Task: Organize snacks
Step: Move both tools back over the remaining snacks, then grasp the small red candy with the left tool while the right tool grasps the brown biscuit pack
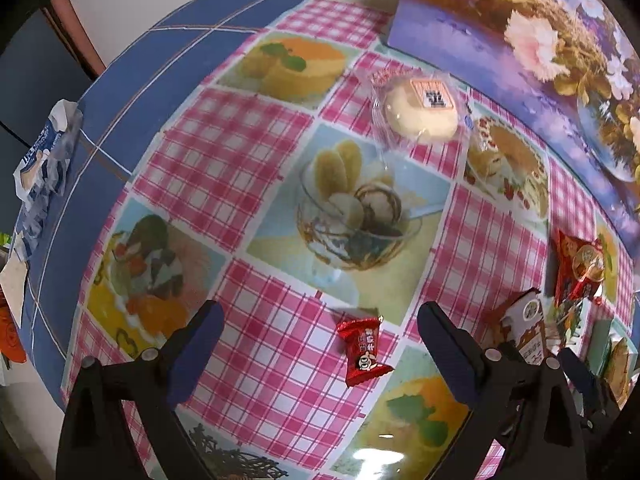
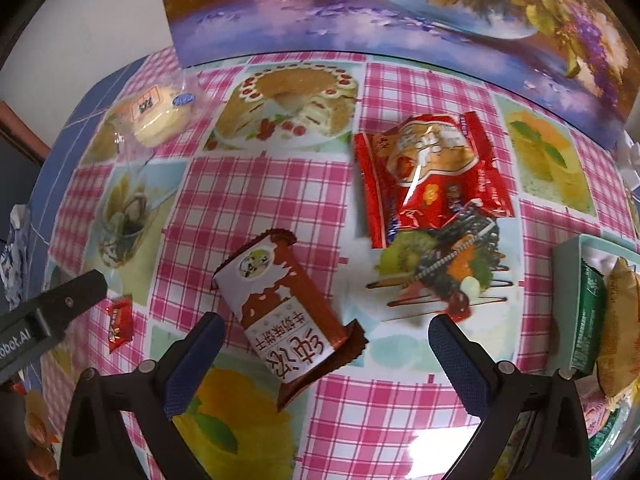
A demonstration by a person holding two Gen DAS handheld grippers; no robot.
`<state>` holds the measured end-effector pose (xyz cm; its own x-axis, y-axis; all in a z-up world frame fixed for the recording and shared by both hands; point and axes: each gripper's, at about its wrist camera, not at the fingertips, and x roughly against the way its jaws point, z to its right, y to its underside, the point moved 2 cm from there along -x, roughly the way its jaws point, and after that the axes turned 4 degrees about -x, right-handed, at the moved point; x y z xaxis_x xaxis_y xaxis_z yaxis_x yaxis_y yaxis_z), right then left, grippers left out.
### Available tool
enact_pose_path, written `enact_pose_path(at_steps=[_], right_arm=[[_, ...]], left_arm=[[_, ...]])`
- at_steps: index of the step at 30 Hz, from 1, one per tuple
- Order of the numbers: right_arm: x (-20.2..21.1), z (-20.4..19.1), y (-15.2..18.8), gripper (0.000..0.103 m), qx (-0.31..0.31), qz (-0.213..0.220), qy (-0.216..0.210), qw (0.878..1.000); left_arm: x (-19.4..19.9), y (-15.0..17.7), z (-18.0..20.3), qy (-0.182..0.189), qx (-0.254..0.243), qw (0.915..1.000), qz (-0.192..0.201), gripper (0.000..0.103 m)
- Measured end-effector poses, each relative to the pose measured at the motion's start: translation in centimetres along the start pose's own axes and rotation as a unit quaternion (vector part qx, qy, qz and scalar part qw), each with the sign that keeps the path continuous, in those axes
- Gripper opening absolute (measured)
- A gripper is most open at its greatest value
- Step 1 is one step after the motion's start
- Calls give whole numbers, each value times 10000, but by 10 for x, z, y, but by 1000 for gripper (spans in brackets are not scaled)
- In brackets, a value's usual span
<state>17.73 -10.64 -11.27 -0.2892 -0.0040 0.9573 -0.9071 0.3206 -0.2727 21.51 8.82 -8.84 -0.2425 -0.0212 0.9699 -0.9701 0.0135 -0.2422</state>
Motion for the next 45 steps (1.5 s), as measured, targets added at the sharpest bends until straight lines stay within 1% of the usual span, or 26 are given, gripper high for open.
enact_pose_path(at_steps=[3, 4, 5, 7, 9, 10, 11, 13, 15, 17, 19, 21, 23, 25, 27, 33, 36, 45], right_arm=[[-8, -6, 2, 103, 66, -40, 8, 10000], [-10, -8, 3, 103, 95, -43, 29, 9999], [-13, -10, 3, 103, 121, -42, 49, 9999], [-15, -15, 5, 103, 175, -27, 75, 9998], [-16, -21, 7, 102, 252, 9, 97, 9996], [-16, -22, 9, 101, 286, 24, 100, 9995], [-17, -24, 9, 98, 312, 26, 103, 9995], [-19, -26, 9, 92, 349, 56, 146, 9993], [-18, -28, 7, 89, 388, 81, 177, 9991], [-17, -28, 6, 87, 390, 85, 170, 9991], [-17, -29, 6, 75, 419, 129, 243, 9987], [-7, -23, 4, 70, 419, 144, 222, 9988], [-4, -22, 3, 66, 383, 152, 203, 9989], [-2, -21, 3, 59, 371, 173, 201, 9990], [1, -19, 2, 54, 331, 195, 180, 9991], [5, -10, 0, 45, 213, 211, 59, 9995], [7, 1, -2, 45, 87, 181, -71, 9998], [28, 19, -11, 42, 33, 337, -114, 9994]], left_arm=[[-2, 3, 2, -27, -59, 10000, -61, 91], [-3, 4, 3, -11, -72, 9999, -80, 86], [-3, 5, 5, 20, -87, 9999, -104, 77], [-6, 9, 7, 53, -84, 9998, -181, 70], [-8, 10, 10, 76, -97, 9997, -231, 68], [-9, 12, 10, 97, -102, 9996, -242, 64], [-9, 13, 11, 144, -104, 9995, -255, 58], [-9, 17, 14, 247, -110, 9992, -278, 55], [-11, 21, 14, 263, -146, 9991, -288, 51], [-12, 25, 19, 244, -185, 9991, -307, 41], [-13, 27, 21, 261, -215, 9989, -326, 35], [-14, 28, 23, 319, -222, 9987, -340, 30], [-14, 31, 27, 379, -245, 9984, -339, 22], [-15, 34, 30, 387, -286, 9983, -339, 19], [-17, 34, 33, 380, -292, 9983, -333, 18], [-22, 26, 32, 434, -182, 9985, -274, 18], [-21, 21, 32, 460, -165, 9985, -241, 18], [6, 12, 39, 475, -210, 9986, 24, 18]])
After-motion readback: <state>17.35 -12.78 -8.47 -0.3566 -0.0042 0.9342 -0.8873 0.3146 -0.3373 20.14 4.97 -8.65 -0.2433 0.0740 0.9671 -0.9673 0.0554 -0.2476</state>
